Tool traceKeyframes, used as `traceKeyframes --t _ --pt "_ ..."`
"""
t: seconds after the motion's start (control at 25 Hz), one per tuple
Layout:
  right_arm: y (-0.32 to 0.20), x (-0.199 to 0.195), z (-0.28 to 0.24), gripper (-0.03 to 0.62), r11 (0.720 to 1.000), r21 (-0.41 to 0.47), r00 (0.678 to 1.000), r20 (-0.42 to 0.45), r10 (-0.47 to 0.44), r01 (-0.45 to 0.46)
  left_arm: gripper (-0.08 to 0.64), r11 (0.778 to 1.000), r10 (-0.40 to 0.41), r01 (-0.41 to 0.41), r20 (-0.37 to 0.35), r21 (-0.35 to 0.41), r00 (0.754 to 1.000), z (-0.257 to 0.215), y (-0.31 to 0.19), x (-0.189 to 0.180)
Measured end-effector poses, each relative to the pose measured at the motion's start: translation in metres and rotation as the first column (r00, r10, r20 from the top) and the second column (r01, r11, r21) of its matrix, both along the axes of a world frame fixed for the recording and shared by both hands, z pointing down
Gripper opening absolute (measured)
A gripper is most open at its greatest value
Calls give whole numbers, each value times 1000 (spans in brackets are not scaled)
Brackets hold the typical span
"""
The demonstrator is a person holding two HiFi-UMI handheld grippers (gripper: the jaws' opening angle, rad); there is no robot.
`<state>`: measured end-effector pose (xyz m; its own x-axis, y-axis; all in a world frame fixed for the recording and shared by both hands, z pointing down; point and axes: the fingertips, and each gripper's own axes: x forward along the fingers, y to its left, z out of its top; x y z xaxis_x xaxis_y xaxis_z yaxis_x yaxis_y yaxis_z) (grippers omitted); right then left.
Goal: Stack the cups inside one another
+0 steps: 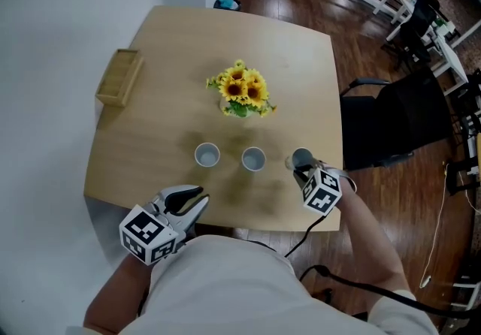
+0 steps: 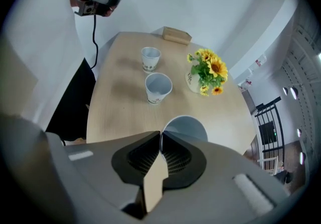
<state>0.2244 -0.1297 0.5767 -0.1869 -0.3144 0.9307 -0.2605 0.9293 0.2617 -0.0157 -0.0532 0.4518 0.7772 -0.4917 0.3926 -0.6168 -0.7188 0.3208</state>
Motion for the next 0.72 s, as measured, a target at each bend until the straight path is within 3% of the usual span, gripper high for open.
traceKeyframes --t 0.36,0.72 --pt "-3 -74 -45 23 988 54 988 43 -147 144 80 1000 -14 14 -19 2 1000 1 2 -13" --pt "3 -119 -33 23 972 5 971 47 -236 236 80 998 -62 61 -38 -13 997 7 9 -35"
